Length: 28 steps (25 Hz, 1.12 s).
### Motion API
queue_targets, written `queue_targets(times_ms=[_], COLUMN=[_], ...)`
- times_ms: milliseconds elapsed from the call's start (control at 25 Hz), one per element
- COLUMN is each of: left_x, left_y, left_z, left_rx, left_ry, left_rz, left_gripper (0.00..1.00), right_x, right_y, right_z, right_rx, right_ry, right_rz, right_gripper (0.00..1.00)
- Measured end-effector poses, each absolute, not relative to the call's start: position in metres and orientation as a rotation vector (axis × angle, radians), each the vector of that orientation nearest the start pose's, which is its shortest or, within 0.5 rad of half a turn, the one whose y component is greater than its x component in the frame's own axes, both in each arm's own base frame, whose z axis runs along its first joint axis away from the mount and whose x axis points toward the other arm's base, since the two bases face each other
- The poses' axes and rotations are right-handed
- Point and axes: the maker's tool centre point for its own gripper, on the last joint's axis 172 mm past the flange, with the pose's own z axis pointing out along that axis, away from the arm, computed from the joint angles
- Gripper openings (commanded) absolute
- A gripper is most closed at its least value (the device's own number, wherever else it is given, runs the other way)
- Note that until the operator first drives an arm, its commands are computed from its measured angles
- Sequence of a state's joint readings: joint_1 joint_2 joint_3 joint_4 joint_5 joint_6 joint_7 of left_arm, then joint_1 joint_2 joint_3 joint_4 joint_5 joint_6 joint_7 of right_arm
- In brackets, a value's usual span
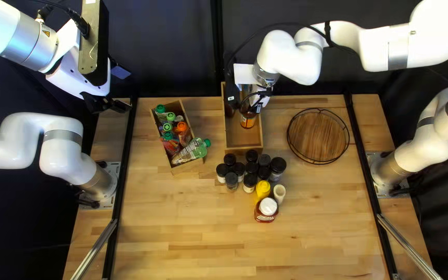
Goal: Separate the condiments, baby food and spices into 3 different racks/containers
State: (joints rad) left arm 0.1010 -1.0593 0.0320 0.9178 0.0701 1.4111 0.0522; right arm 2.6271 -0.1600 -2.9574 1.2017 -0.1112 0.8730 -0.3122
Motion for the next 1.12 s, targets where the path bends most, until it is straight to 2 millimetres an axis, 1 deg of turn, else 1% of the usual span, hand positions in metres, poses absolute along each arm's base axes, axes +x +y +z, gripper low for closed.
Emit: queue_targets(times_ms=[80, 120, 160, 200, 240, 280, 320, 360, 440, 520, 600, 760, 880, 960, 1040, 1120], left_x=[0.258, 0.258, 0.258, 0.258, 0.258, 0.258, 0.258, 0.258, 0.258, 0.258, 0.258, 0.258, 0.258, 0.258, 0.258, 0.258], left_y=[0.054, 0.054, 0.054, 0.054, 0.054, 0.054, 0.054, 0.054, 0.054, 0.054, 0.054, 0.054, 0.054, 0.054, 0.054, 0.054], left_z=[0.476, 0.476, 0.476, 0.476, 0.476, 0.476, 0.476, 0.476, 0.476, 0.476, 0.476, 0.476, 0.476, 0.476, 0.476, 0.476], left_rx=[-2.931, -2.931, -2.931, -2.931, -2.931, -2.931, -2.931, -2.931, -2.931, -2.931, -2.931, -2.931, -2.931, -2.931, -2.931, -2.931], left_ry=[-0.119, -0.119, -0.119, -0.119, -0.119, -0.119, -0.119, -0.119, -0.119, -0.119, -0.119, -0.119, -0.119, -0.119, -0.119, -0.119], left_rz=[-0.843, -0.843, -0.843, -0.843, -0.843, -0.843, -0.843, -0.843, -0.843, -0.843, -0.843, -0.843, -0.843, -0.843, -0.843, -0.843], left_gripper=[1.00, 1.00, 1.00, 1.00, 1.00, 1.00, 1.00, 1.00, 1.00, 1.00, 1.00, 1.00, 1.00, 1.00, 1.00, 1.00], right_x=[0.519, 0.519, 0.519, 0.520, 0.520, 0.520, 0.520, 0.519, 0.519, 0.519, 0.518, 0.511, 0.500, 0.492, 0.482, 0.472], right_y=[-0.197, -0.198, -0.198, -0.198, -0.197, -0.197, -0.196, -0.194, -0.191, -0.186, -0.182, -0.165, -0.139, -0.119, -0.090, -0.060], right_z=[0.186, 0.184, 0.182, 0.180, 0.179, 0.178, 0.178, 0.178, 0.180, 0.183, 0.187, 0.209, 0.230, 0.240, 0.247, 0.250], right_rx=[-3.242, -3.240, -3.238, -3.237, -3.234, -3.233, -3.231, -3.229, -3.225, -3.223, -3.220, -3.215, -3.196, -3.178, -3.155, -3.130], right_ry=[-0.064, -0.064, -0.065, -0.065, -0.066, -0.067, -0.069, -0.071, -0.078, -0.087, -0.093, -0.111, -0.135, -0.157, -0.187, -0.217], right_rz=[-0.229, -0.227, -0.225, -0.223, -0.221, -0.219, -0.217, -0.215, -0.212, -0.211, -0.212, -0.241, -0.274, -0.292, -0.308, -0.318], right_gripper=[0.01, 0.06, 0.23, 0.57, 0.77, 0.86, 0.92, 0.95, 0.98, 1.00, 1.00, 1.00, 1.00, 1.00, 1.00, 1.00])
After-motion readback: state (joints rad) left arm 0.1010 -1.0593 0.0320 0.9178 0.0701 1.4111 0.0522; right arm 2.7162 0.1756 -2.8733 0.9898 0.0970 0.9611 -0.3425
